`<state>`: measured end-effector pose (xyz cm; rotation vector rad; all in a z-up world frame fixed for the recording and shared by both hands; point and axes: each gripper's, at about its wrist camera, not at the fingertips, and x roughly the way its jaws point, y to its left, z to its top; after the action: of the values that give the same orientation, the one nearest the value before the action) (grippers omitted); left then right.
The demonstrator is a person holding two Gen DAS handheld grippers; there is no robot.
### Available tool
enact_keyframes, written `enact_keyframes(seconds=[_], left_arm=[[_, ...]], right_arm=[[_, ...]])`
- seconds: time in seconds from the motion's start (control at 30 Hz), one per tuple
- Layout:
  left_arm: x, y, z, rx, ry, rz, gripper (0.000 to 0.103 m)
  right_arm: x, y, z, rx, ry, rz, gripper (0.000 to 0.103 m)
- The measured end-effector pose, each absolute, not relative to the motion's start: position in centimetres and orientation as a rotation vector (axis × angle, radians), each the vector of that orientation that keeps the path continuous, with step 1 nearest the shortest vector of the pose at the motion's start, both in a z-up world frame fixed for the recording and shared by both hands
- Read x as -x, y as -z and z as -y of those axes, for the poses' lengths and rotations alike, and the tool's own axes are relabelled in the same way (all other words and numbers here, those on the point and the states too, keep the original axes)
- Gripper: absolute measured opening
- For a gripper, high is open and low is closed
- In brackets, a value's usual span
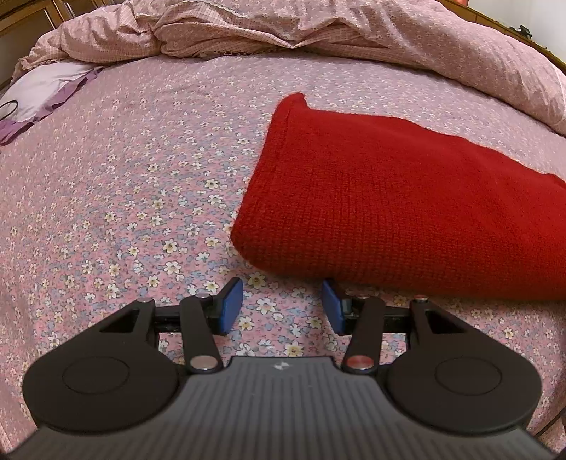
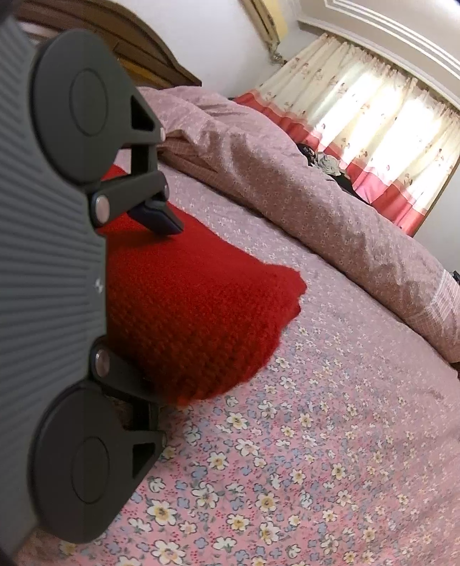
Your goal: Fold small clothes
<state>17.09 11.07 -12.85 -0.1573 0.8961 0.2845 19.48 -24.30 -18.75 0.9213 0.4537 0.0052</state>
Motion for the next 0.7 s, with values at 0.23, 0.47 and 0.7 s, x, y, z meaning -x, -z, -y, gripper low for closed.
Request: enact_keyframes(seconds=[0.23, 0.47, 0.7], left_arm=[[-17.0, 12.7, -11.6, 0.178, -0.286, -0.904, 0.055], [-16.7, 12.3, -12.0, 0.189, -0.29, -0.903, 0.055], [-15.9, 11.8, -12.9, 0.215, -0.303, -0.89, 0.055]], right_arm=[[-19.8, 18.9, 24.6, -0.921, 0.002, -0.465, 0.055], [-19.8, 17.8, 24.7, -0.87, -0.022, -0.491, 0.037], [-20.3, 14.4, 23.1, -0.693, -0.043, -0.476, 0.034]])
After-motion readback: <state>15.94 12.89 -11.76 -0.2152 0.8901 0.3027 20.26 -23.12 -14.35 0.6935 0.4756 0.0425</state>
